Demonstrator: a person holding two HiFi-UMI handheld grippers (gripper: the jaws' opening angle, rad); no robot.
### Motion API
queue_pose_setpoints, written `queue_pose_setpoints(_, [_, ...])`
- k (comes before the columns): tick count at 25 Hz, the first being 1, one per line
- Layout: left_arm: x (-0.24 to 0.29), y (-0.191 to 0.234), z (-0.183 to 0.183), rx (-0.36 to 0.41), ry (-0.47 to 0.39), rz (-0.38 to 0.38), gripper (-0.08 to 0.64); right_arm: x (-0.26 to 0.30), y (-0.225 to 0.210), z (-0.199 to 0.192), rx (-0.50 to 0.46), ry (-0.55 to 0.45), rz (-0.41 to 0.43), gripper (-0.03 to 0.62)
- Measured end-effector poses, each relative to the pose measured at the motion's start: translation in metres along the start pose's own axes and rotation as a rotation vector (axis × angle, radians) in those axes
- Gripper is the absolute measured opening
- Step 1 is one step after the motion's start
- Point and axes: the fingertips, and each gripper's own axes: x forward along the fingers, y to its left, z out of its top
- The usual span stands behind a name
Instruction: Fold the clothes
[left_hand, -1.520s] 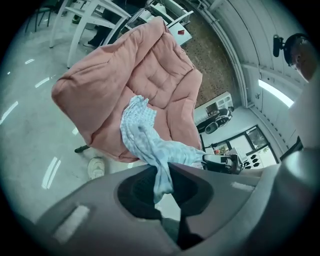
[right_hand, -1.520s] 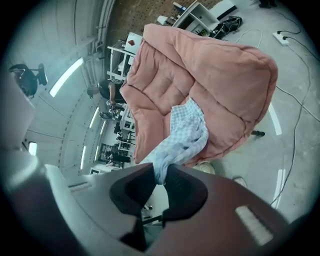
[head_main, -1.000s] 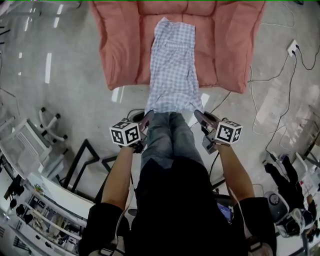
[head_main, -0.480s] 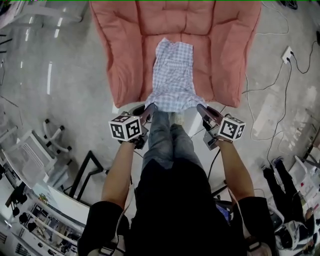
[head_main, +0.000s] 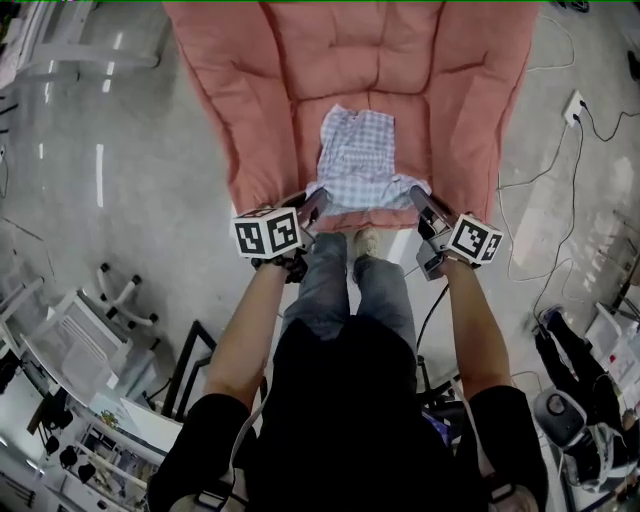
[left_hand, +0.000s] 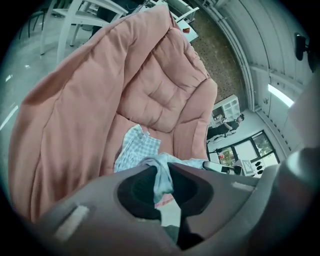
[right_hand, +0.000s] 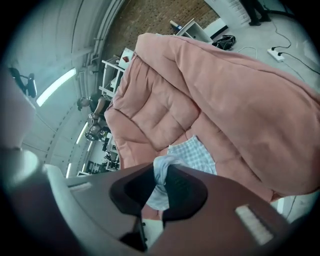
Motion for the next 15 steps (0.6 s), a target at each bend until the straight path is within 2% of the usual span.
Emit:
queue_pose_setpoints(5, [0.024, 0.011, 0.033, 0.003, 0.011, 0.024, 0.038, 0.027, -0.01, 0.027, 0.039, -0.039, -0.016, 0.041])
queue_pose_setpoints(15, [0.063, 0.037, 0.076, -0.04, -0.087, 0.082, 0.038, 0.08, -0.033, 0.065, 0.04, -0.059, -0.016, 0.043])
